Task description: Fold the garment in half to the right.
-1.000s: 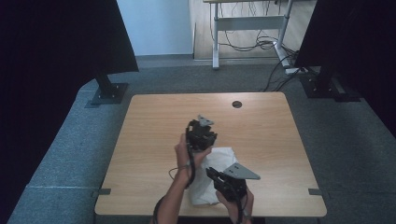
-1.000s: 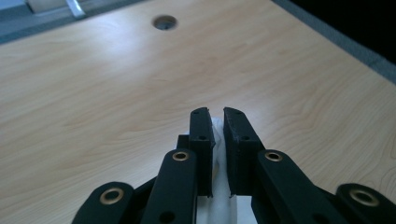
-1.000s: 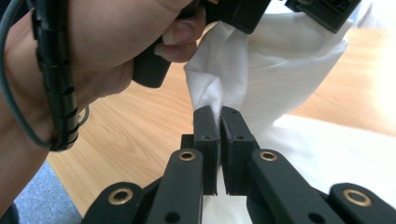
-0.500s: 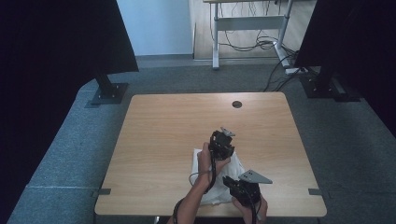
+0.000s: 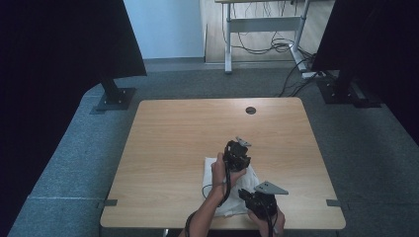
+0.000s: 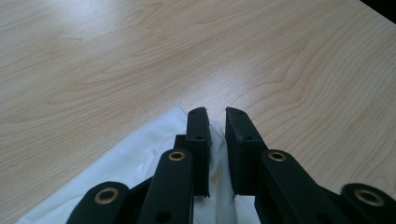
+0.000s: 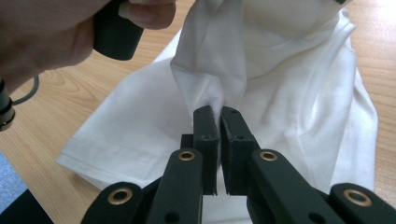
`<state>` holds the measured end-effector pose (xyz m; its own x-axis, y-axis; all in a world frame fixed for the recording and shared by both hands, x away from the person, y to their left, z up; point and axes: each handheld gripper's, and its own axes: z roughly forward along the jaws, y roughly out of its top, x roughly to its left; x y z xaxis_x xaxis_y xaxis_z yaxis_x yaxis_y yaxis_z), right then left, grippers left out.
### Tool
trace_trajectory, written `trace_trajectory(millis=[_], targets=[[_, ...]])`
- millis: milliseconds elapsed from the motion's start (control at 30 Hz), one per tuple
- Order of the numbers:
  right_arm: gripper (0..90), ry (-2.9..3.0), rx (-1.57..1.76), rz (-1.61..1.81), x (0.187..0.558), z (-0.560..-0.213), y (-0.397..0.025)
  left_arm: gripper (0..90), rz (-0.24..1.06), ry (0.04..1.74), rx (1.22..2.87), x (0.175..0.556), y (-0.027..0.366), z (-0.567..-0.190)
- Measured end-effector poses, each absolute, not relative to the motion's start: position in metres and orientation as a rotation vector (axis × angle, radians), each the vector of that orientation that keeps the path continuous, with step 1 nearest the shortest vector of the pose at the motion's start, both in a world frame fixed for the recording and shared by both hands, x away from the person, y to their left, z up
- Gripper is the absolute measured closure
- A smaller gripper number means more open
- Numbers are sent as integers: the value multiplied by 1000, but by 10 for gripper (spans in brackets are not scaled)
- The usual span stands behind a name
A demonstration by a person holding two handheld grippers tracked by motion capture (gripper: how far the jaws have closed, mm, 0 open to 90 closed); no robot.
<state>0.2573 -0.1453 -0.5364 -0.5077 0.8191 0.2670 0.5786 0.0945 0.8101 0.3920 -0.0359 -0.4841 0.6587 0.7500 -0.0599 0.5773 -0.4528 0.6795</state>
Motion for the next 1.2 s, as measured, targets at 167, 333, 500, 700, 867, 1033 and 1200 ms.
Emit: trace_trajectory(millis=[167, 333, 500, 700, 867, 1033, 1200], targets=[[857, 2126, 1411, 1362, 258, -541, -147, 690, 241, 1001, 2162, 393, -36, -486], [857, 2133, 1427, 1353, 258, -546, -148, 567, 264, 1003, 2120, 394, -32, -480], [854, 2134, 1458, 1350, 258, -553, -149, 475, 325, 1000, 2062, 391, -18, -465], [848, 2128, 1464, 1345, 256, -555, -150, 426, 416, 1036, 2040, 387, 11, -459], [841, 2126, 1462, 1346, 254, -554, -151, 419, 453, 1114, 2057, 385, 40, -474], [791, 2126, 1464, 1343, 252, -553, -151, 402, 459, 1174, 2074, 383, 58, -493], [604, 2098, 1479, 1360, 246, -548, -156, 382, 468, 1195, 2098, 380, 61, -509]])
